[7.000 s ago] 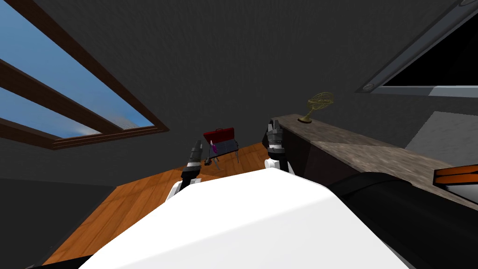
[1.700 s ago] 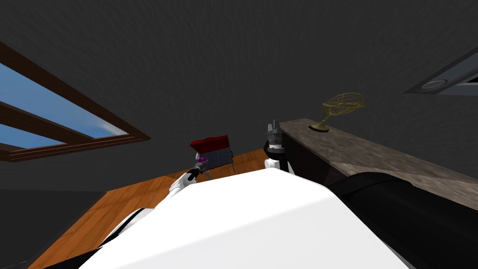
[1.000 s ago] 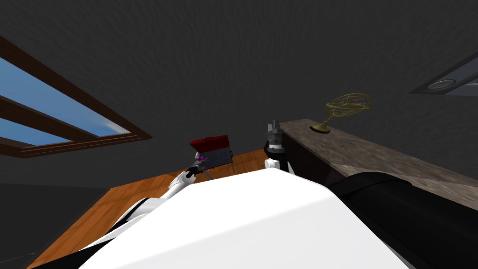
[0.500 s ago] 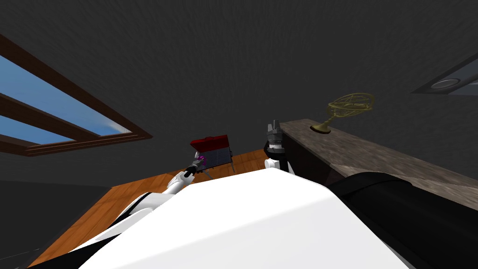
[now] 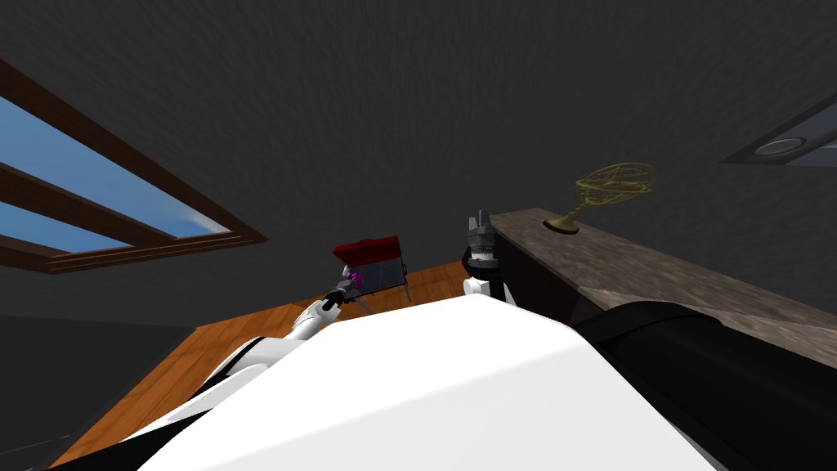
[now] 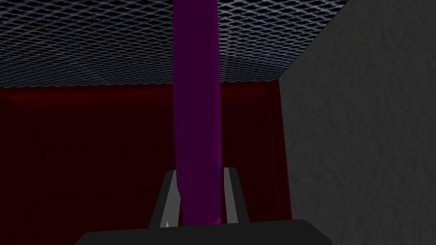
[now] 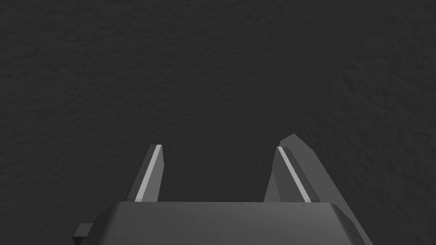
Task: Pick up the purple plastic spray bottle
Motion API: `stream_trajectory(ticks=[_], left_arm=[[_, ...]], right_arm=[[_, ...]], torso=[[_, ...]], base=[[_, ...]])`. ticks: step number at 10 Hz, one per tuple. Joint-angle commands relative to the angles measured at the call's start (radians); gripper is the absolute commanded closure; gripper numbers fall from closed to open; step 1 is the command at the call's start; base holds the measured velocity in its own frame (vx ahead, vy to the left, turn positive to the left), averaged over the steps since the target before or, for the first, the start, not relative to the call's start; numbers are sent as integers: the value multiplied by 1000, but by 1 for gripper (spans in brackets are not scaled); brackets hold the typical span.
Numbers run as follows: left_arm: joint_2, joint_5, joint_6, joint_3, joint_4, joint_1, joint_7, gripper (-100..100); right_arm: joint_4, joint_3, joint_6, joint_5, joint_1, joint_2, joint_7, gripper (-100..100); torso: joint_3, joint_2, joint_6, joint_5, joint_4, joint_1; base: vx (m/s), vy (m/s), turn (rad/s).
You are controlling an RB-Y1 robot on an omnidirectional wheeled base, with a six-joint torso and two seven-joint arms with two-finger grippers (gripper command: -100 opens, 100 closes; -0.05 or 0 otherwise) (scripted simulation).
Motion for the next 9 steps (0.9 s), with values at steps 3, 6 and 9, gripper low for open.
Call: stream_trajectory(ticks=[3, 6, 9], left_arm=[[-9, -102, 85, 17, -162, 105, 114, 100], [-14, -183, 126, 26, -215, 152, 181, 100], [-20, -262, 166, 35, -299, 206, 257, 100]], right_arm=[[0, 0, 0, 0, 0, 0, 0, 0], [0, 0, 0, 0, 0, 0, 0, 0], [0, 0, 0, 0, 0, 0, 0, 0]], torso=[[-2, -1, 0, 4, -3, 3], [-6, -3, 1, 9, -8, 4], [-9, -5, 1, 14, -13, 7]], base=[[15, 45, -45], [14, 25, -27], [8, 24, -26]])
